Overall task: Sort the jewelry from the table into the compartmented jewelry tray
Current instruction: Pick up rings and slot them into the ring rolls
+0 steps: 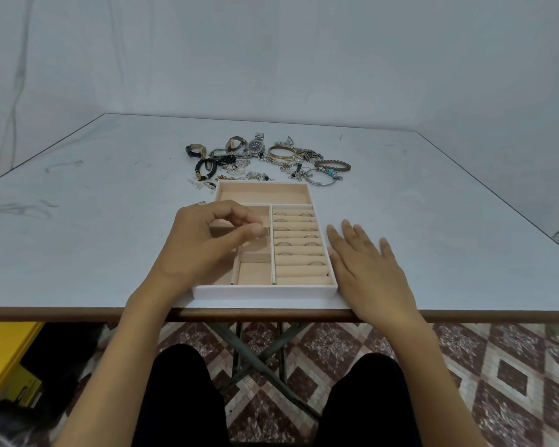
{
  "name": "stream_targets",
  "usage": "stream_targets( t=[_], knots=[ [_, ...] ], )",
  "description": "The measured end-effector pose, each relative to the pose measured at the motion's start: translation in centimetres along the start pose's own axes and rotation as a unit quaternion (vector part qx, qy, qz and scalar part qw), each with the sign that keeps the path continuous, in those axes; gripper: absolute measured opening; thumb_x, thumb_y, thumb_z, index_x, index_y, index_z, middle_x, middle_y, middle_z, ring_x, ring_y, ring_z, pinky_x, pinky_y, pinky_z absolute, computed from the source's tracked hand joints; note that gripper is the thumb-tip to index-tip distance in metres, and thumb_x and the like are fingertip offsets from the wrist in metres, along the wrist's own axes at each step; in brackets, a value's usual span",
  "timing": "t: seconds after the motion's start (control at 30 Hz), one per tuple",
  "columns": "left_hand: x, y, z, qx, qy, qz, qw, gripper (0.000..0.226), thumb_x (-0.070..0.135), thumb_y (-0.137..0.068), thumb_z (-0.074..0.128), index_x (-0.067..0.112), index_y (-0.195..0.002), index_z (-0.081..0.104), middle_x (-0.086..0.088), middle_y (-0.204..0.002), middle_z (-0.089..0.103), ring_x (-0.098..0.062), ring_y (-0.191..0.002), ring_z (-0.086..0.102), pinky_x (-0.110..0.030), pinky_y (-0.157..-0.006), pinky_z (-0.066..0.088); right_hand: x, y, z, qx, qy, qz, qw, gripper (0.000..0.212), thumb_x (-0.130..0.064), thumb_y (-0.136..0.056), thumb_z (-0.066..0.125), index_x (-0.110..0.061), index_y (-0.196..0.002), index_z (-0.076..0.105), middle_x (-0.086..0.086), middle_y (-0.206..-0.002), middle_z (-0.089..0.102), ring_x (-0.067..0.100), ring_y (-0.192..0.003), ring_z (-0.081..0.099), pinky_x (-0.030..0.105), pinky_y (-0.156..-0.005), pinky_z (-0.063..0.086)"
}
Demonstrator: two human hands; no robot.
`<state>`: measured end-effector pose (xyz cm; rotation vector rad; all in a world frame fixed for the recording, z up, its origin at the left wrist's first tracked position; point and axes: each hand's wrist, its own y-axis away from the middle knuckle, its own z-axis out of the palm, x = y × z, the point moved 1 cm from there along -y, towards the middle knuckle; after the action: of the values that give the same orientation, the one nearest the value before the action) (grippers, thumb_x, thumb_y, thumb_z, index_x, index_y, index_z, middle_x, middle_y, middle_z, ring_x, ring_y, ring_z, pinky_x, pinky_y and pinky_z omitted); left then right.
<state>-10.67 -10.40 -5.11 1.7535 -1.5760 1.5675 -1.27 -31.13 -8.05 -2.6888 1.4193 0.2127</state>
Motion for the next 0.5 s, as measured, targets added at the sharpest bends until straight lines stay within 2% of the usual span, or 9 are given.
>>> stream_targets(
  t=[0.13, 0.2, 0.3, 0.4, 0.5],
  knots=[
    [1.1, -0.3, 0.4, -0.087, -0.061, 0.056, 0.993, 0.003, 0.022, -0.075, 0.079, 0.021, -0.077, 0.077, 0.009, -0.076, 0.073, -0.007, -0.078, 0.066, -0.012, -0.073, 0.047, -0.1, 0.0, -0.2, -0.003, 0.012, 0.004, 1.000, 0.053, -0.038, -0.103, 0.009, -0.028, -0.154, 0.000, -0.003, -0.162, -0.006, 0.013, -0.148, -0.006, 0.043, -0.121, -0.002],
    [1.5, -0.6, 0.7, -0.117, -0.122, 0.113, 0.979, 0.008, 0.032, -0.075, 0.079, 0.024, -0.077, 0.077, 0.016, -0.073, 0.070, -0.004, -0.076, 0.063, -0.012, -0.080, 0.041, -0.2, 0.1, -0.3, -0.002, 0.020, 0.004, 1.000, 0.053, -0.037, -0.103, 0.008, -0.028, -0.154, -0.001, -0.003, -0.162, -0.006, 0.013, -0.149, -0.006, 0.043, -0.121, -0.001],
    [1.7, -0.8, 1.3, -0.135, -0.226, 0.182, 0.947, 0.018, 0.048, -0.076, 0.068, 0.032, -0.079, 0.074, 0.021, -0.077, 0.069, -0.001, -0.082, 0.057, -0.026, -0.097, 0.029, -0.4, 0.1, -0.4, 0.000, 0.011, 0.005, 1.000, 0.053, -0.038, -0.103, 0.009, -0.028, -0.154, 0.001, -0.003, -0.162, -0.005, 0.012, -0.149, -0.005, 0.043, -0.121, -0.001],
    [1.8, -0.8, 1.6, -0.133, -0.305, 0.220, 0.917, 0.027, 0.054, -0.078, 0.056, 0.033, -0.078, 0.072, 0.021, -0.077, 0.065, 0.001, -0.085, 0.051, -0.031, -0.097, 0.025, -0.4, 0.2, -0.3, 0.002, 0.002, 0.006, 1.000, 0.053, -0.040, -0.103, 0.010, -0.029, -0.154, 0.002, -0.003, -0.162, -0.004, 0.012, -0.148, -0.005, 0.042, -0.121, -0.002],
    [2.1, -0.7, 1.8, -0.125, -0.343, 0.251, 0.897, 0.022, 0.049, -0.079, 0.057, 0.032, -0.076, 0.071, 0.018, -0.076, 0.063, -0.002, -0.084, 0.052, -0.036, -0.100, 0.028, -0.3, 0.2, -0.3, 0.004, 0.000, 0.005, 1.000, 0.053, -0.040, -0.103, 0.010, -0.030, -0.154, 0.003, -0.003, -0.162, -0.003, 0.012, -0.149, -0.004, 0.042, -0.121, -0.002]
  ],
)
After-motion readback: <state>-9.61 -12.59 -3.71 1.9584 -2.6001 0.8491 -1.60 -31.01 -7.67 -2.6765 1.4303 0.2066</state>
